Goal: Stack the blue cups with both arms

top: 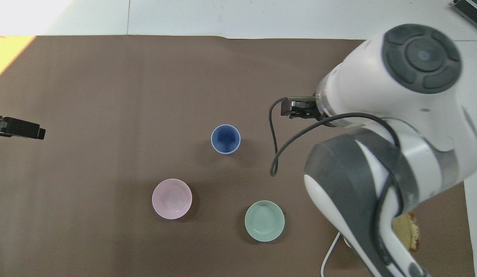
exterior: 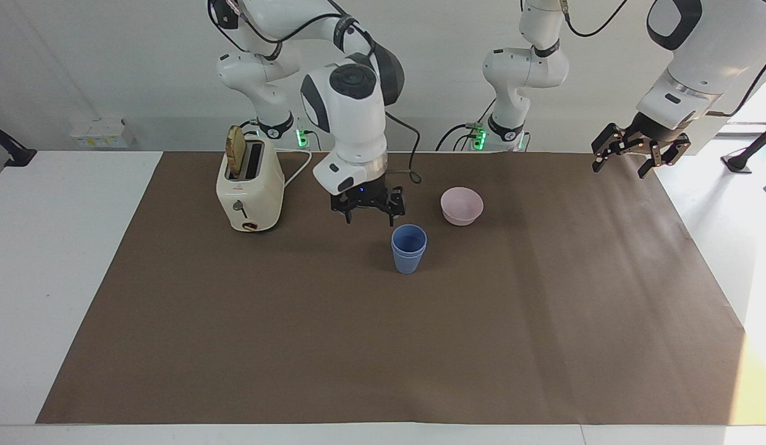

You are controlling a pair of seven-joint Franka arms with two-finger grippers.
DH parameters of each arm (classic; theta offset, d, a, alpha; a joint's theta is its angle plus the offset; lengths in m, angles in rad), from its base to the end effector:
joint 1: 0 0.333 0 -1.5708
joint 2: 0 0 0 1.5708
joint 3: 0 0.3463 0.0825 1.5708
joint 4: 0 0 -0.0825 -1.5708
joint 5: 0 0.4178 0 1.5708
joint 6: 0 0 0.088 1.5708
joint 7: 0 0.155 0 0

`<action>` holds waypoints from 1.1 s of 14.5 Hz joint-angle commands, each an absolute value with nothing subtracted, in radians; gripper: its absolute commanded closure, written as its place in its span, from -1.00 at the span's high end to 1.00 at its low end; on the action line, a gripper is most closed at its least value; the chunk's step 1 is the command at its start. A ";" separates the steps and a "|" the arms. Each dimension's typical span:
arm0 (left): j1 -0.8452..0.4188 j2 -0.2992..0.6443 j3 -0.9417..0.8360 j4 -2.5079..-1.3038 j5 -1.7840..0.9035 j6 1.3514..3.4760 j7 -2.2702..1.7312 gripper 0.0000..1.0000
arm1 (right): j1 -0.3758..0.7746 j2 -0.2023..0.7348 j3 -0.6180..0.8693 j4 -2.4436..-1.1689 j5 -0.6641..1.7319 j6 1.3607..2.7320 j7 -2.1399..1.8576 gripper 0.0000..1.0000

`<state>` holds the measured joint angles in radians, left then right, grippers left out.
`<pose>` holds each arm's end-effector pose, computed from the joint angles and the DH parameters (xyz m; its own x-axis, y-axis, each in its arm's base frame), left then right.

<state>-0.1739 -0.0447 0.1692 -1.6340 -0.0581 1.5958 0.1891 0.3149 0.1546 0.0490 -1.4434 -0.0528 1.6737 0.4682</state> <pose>0.5753 -0.0096 0.6029 0.9814 -0.1909 0.0180 -0.1916 -0.9794 0.0633 0.6149 0.2235 0.5859 0.9910 -0.1009 0.0880 -0.1018 -0.9948 0.0062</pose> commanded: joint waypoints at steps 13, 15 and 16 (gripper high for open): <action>-0.172 -0.054 0.164 -1.632 -0.044 1.591 0.193 1.00 | 0.008 -0.070 0.046 -1.670 -0.100 1.653 -0.014 1.00; -0.173 -0.054 0.164 -1.632 -0.044 1.591 0.192 1.00 | 0.001 -0.068 0.043 -1.667 -0.100 1.684 -0.011 1.00; -0.173 -0.054 0.164 -1.632 -0.044 1.591 0.192 1.00 | 0.002 -0.066 0.043 -1.667 -0.100 1.689 -0.012 1.00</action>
